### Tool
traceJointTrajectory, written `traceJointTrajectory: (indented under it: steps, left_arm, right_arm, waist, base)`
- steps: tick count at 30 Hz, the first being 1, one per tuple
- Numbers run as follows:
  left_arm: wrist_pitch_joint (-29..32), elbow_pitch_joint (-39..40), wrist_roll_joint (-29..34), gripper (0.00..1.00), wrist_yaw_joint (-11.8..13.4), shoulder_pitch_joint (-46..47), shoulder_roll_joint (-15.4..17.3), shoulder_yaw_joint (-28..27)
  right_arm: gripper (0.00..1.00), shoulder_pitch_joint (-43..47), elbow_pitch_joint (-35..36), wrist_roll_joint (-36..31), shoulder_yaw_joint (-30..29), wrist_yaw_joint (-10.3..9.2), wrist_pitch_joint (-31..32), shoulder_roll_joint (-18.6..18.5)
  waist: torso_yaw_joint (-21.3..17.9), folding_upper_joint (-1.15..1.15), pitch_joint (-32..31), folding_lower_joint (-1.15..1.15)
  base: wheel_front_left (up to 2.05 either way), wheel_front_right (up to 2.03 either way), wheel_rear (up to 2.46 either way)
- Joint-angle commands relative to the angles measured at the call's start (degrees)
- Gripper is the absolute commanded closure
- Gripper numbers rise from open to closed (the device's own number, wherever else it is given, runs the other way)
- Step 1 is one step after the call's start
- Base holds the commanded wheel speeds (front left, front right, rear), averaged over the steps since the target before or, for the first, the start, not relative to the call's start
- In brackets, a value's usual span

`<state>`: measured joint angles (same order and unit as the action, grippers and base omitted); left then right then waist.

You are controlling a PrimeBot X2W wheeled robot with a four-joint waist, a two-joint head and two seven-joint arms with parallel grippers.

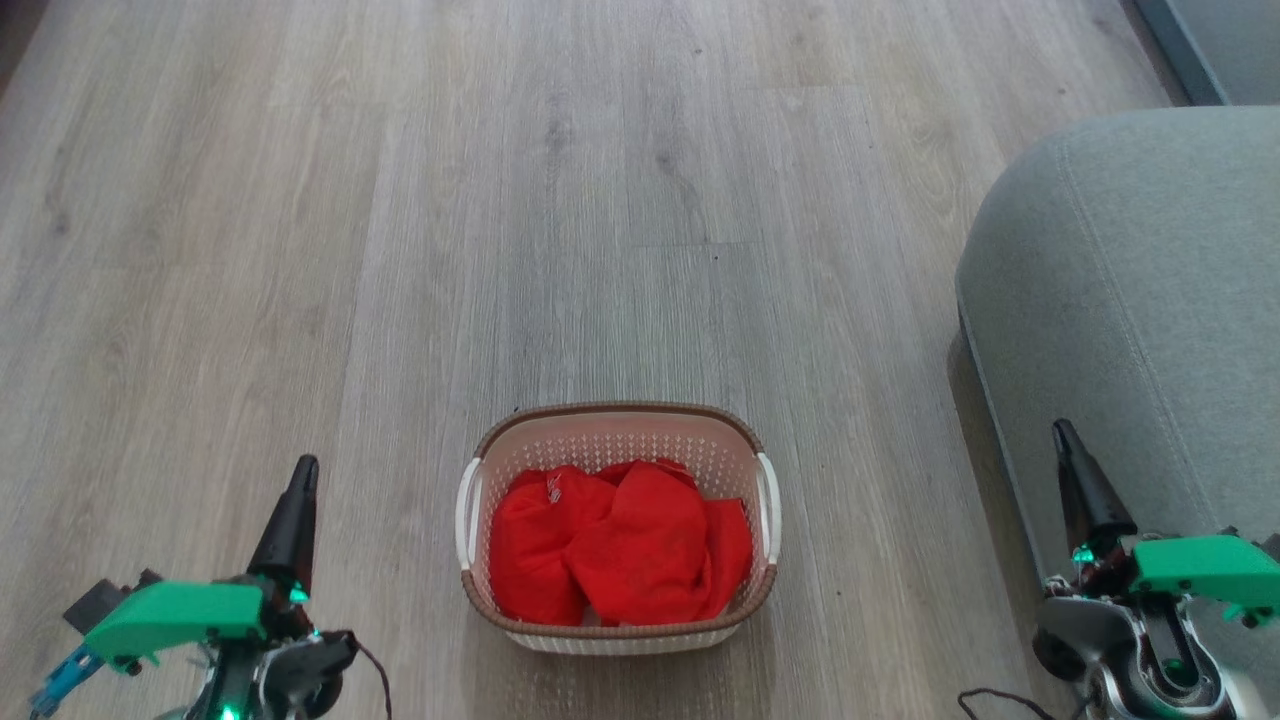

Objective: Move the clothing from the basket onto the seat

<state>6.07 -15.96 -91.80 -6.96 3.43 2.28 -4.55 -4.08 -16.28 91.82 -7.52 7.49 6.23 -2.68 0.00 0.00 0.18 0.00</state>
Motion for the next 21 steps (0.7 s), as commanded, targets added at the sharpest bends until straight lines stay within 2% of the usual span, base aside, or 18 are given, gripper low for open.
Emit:
traceJointTrajectory:
  steps: [1, 21]
  left_arm:
    - [0.4, 1.9, -0.4, 1.0, -0.5, 2.8, 0.6, -1.9]
    - [0.4, 1.9, -0.4, 1.0, -0.5, 2.8, 0.6, -1.9]
  right_arm:
    - [1.0, -2.1, 2.3, 0.4, 1.0, 0.0, 0.2, -0.2]
    - [1.0, -2.1, 2.3, 0.4, 1.0, 0.0, 0.2, -0.2]
  waist:
    - [0.0, 0.0, 0.0, 0.0]
    - [0.0, 0.0, 0.0, 0.0]
  base:
    - [0.0, 0.0, 0.0]
    - [0.0, 0.0, 0.0]
